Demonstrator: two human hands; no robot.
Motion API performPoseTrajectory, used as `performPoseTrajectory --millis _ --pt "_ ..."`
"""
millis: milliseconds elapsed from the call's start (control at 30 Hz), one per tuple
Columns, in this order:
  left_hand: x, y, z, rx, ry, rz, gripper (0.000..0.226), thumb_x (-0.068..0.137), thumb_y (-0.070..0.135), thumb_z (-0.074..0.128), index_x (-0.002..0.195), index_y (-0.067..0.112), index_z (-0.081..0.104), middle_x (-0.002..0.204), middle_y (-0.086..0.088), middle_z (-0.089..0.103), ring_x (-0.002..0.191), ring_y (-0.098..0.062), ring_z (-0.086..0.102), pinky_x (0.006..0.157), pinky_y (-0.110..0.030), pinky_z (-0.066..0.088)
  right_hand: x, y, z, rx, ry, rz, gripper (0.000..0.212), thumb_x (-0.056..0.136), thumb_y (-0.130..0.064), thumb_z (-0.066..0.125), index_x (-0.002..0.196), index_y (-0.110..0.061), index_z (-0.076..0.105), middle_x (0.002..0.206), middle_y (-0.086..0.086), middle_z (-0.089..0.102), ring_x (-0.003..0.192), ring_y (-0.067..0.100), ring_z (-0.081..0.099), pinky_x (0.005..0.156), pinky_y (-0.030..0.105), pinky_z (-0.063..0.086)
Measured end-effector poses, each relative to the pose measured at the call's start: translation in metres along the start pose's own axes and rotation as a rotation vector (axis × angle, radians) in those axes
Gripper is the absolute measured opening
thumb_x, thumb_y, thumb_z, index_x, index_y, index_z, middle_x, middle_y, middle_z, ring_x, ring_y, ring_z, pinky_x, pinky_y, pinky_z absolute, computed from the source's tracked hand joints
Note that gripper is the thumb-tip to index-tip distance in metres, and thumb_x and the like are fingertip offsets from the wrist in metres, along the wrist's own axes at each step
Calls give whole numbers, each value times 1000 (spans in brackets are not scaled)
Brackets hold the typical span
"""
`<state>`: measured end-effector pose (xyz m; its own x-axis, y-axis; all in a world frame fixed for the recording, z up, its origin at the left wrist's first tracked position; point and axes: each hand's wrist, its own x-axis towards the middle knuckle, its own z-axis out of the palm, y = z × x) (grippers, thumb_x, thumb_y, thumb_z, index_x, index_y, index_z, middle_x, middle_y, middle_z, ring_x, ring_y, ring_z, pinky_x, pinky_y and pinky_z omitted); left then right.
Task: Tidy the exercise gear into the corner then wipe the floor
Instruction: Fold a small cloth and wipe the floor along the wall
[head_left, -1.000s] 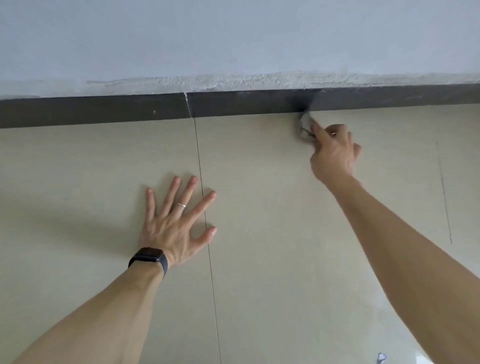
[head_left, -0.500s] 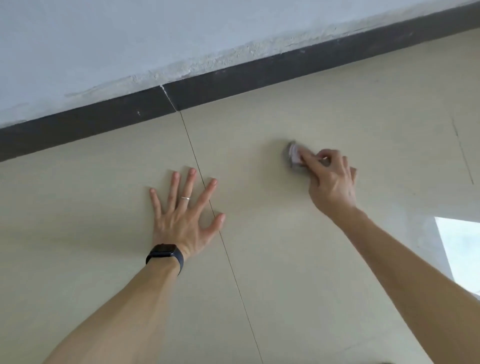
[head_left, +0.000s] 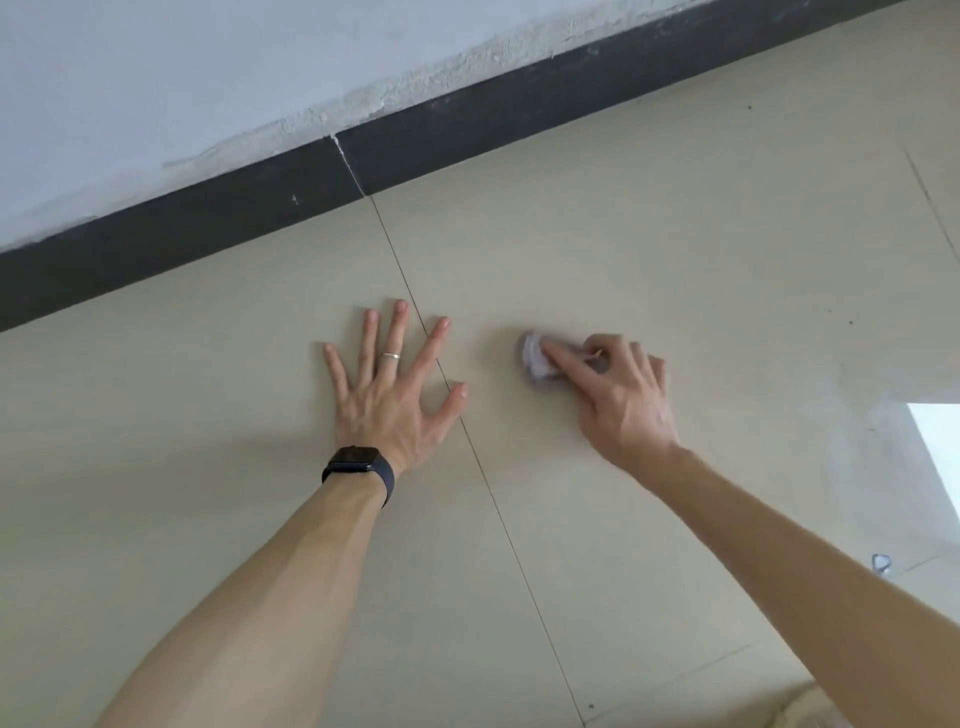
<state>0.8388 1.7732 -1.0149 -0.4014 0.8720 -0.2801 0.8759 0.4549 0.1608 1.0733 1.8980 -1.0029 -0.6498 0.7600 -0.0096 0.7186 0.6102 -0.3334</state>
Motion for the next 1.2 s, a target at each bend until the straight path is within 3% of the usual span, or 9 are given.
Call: performPoseTrajectory --millis 67,133,367,600,833,900,1000,1067,1200 --pt "0 -1 1 -9 -9 0 71 92 73 25 153 52 -5 165 9 -20 152 -22 -18 117 -66 -5 21 -10 2 83 108 444 65 86 -12 43 143 -43 45 118 2 44 105 26 41 89 40 30" --pt "1 -1 0 -12 -20 26 70 94 71 25 153 51 -6 165 9 -19 152 -21 -19 117 -66 -6 14 -44 11 62 126 501 65 87 -12 45 146 -39 42 118 4 44 102 26 40 87 41 32" --pt "-19 -83 -19 -160 136 -267 68 94 65 19 157 40 16 167 1 10 154 -24 0 120 -61 5 -26 -74 28 34 -135 -510 60 79 -13 62 133 -39 57 106 0 52 89 23 53 84 41 43" --pt "-25 -111 -7 -100 100 -328 65 95 66 17 155 48 0 167 14 -6 154 -17 -8 121 -58 -3 81 -74 24 108 132 599 62 91 -12 45 147 -37 39 117 7 41 109 25 42 89 38 27" --pt "-26 -114 -10 -115 71 -317 65 95 66 16 154 50 -6 166 16 -10 153 -16 -12 121 -58 -2 41 -101 28 -18 -224 -606 65 76 -7 66 134 -36 58 105 2 55 90 22 56 86 40 43" --pt "-25 -115 -10 -99 70 -316 65 95 67 15 154 50 -8 165 16 -12 153 -16 -13 121 -58 -3 84 -76 19 -107 -112 -444 66 78 -6 66 135 -37 56 108 5 54 92 27 57 86 43 40" --pt "-25 -116 -6 -93 100 -325 66 94 68 16 155 49 -5 165 17 -13 154 -16 -10 121 -58 -3 146 -59 12 36 66 416 60 94 -14 45 148 -41 38 123 7 44 113 28 47 98 44 29" --pt "-25 -117 -5 -99 113 -321 67 94 68 17 155 49 -3 165 17 -14 154 -15 -9 121 -58 -2 159 -84 18 70 72 695 64 94 -17 39 153 -36 27 128 9 38 119 28 41 101 43 26" --pt "-24 -118 -5 -110 124 -310 68 94 68 19 155 48 0 166 16 -11 154 -17 -6 120 -59 1 114 -140 38 -58 -118 -234 63 83 -14 56 143 -28 47 110 6 49 93 27 50 84 43 43"
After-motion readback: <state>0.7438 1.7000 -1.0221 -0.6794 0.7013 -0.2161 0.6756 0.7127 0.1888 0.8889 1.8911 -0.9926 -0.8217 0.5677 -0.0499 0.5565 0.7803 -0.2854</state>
